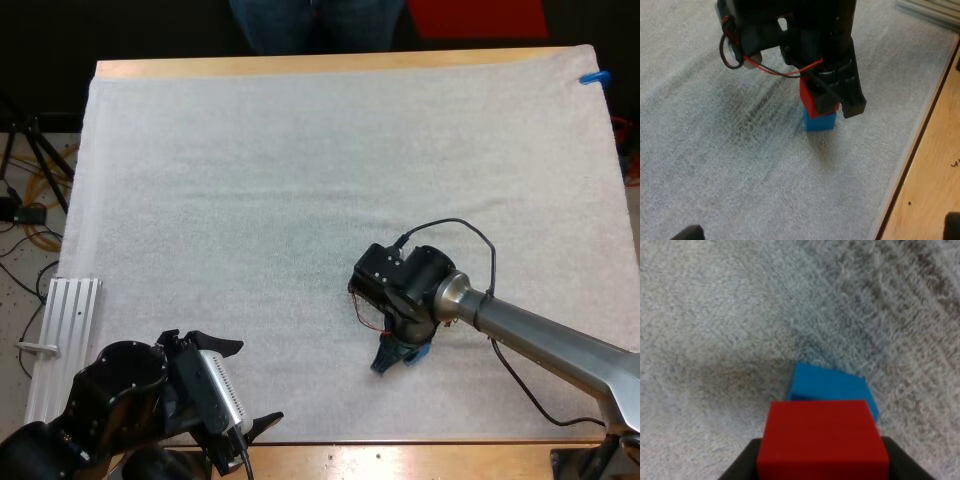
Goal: Stack red cube on blue cube
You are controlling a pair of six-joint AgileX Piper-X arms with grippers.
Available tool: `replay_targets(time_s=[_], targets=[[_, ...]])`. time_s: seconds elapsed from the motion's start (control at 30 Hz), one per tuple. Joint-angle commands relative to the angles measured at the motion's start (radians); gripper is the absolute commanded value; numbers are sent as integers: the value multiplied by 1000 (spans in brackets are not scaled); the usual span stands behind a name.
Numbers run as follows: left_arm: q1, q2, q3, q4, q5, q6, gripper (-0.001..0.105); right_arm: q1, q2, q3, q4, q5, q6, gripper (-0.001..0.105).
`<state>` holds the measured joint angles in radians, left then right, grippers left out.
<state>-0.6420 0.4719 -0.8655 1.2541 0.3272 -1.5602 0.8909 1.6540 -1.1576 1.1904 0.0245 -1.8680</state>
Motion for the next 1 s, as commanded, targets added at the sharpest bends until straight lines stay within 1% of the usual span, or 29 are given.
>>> replay_targets(time_s=[0.0, 0.03, 0.1, 0.13, 0.2, 0.27, 0.43, 0.63, 0.73, 0.87, 0.97], targets=[[-4, 1, -6, 0, -3, 3, 87, -2, -5, 0, 1, -6, 10, 33], [-4, 1, -6, 0, -3, 3, 87, -2, -5, -1, 1, -6, 10, 35], [-4, 1, -6, 0, -3, 3, 87, -2, -5, -1, -6, -6, 10, 49], [-4, 1, -6, 0, -3, 3, 87, -2, -5, -1, -8, -6, 10, 52], [-4, 1, -6, 0, -3, 3, 87, -2, -5, -1, -16, -6, 10, 67], [-4, 1, -6, 0, -3, 3, 87, -2, -5, -1, -19, -6, 10, 71], [-4, 1, -6, 0, -3, 3, 87, -2, -18, -10, -12, 1, 6, 71], [-4, 1, -6, 0, -3, -13, 87, -2, -112, -45, 37, 1, 10, 71], [-4, 1, -6, 0, -3, -25, 87, -2, -192, -50, 68, 1, 43, 71], [-4, 1, -6, -2, -3, -35, 87, -2, -296, -50, 154, 1, 101, 71], [-4, 1, -6, -4, -3, -35, 87, -2, -362, -50, 160, 1, 120, 71]])
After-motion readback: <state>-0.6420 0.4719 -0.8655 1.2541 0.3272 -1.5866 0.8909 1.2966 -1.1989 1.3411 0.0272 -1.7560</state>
